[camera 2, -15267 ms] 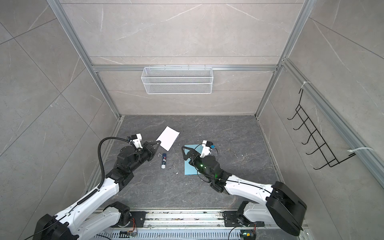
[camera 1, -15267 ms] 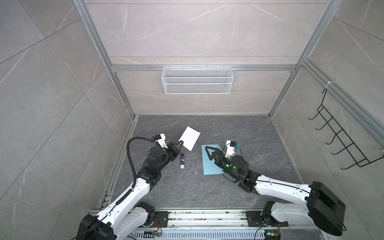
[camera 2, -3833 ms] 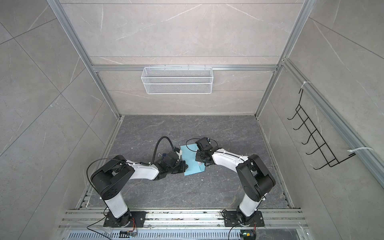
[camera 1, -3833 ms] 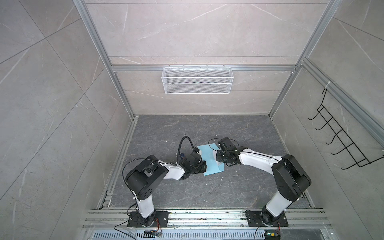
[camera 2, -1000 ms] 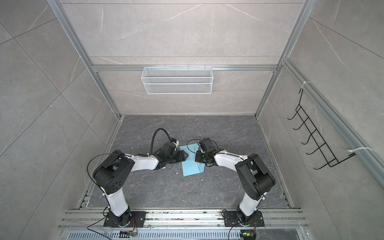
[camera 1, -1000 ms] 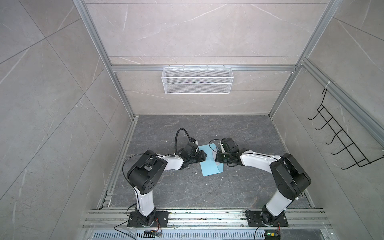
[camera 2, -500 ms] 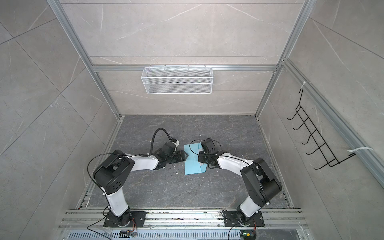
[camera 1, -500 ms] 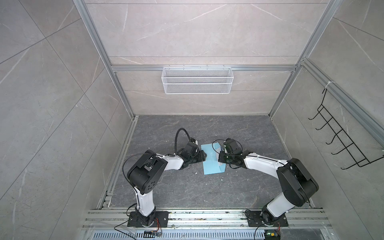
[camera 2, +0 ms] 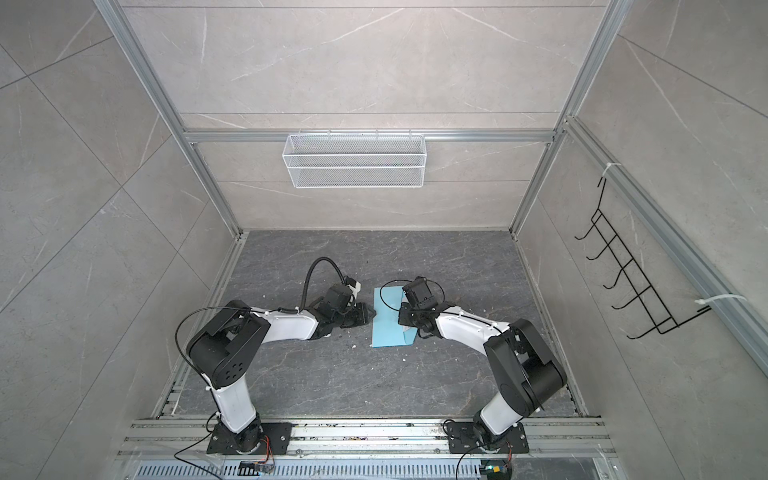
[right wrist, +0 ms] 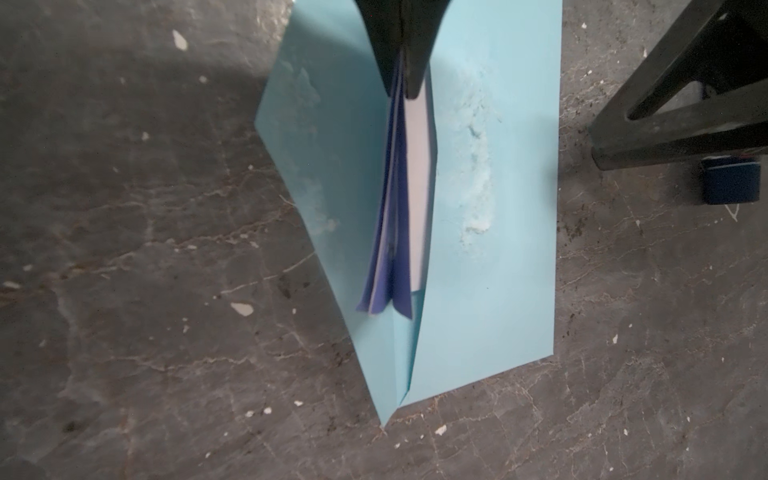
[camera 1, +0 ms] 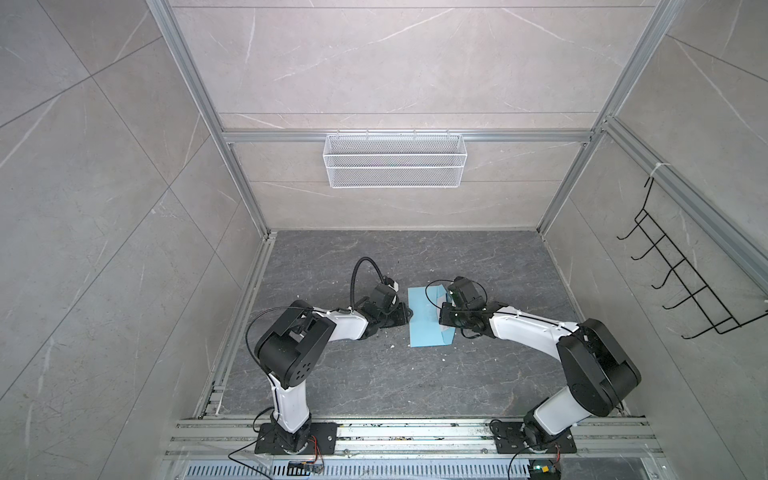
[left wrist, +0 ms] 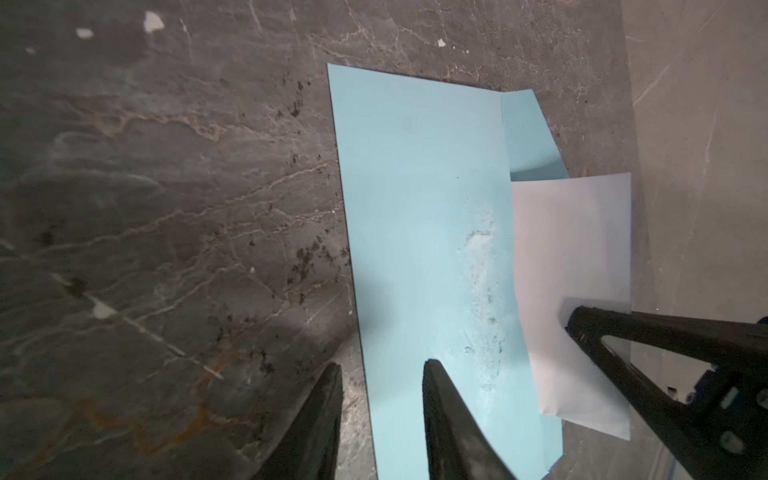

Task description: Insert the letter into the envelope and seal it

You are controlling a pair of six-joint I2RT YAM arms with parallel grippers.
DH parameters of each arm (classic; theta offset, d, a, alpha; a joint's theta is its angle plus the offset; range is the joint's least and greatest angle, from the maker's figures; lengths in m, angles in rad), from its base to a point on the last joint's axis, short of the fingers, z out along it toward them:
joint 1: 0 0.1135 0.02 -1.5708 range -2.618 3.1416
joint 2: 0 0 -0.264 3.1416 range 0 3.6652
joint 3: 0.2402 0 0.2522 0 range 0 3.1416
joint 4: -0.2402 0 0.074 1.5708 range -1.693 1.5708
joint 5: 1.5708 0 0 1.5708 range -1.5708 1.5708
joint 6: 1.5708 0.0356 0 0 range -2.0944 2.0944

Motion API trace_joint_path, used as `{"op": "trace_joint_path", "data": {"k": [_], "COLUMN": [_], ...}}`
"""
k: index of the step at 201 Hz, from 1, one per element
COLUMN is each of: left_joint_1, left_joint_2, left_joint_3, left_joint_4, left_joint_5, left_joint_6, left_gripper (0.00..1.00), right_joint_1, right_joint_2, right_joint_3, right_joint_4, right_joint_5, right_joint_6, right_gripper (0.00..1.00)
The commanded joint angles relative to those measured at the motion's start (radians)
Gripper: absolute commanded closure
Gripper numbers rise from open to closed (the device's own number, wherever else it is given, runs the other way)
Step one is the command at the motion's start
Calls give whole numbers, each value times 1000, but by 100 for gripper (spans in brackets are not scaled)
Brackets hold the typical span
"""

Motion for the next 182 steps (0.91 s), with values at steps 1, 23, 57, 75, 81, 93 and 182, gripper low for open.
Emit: {"op": "trace_joint_path", "data": {"k": [1,23,57,75,81,93,182], "left_joint_1": [-10,-17,-19,-19,-19,-20,-29], "left_joint_2": [26,43,65,78,80,78,81], "left_joint_3": [51,59,70,81,82,84,90], "left_joint_4": [24,30,15,-9,-17,-44,-177], "left_joint_5": [45,48,52,47,41,23,-80], "left_joint_6": [-1,-7,-10,-13,-14,-9,22], "left_gripper": [74,80,85,90,91,94,100], "right_joint_1": [5,5,5,5,5,5,5], "right_joint_2": [21,27,31,33,33,33,10], "right_joint_3": [28,27,26,27,28,28,46], "right_joint_4": [-15,-13,-9,-8,-7,-9,-86], "right_joint_5": [-25,-35,-43,-45,-47,-47,29], "right_joint_6": [-20,-19,-20,-18,-17,-18,-30], "right_gripper": [100,100,100,100,100,100,100]}}
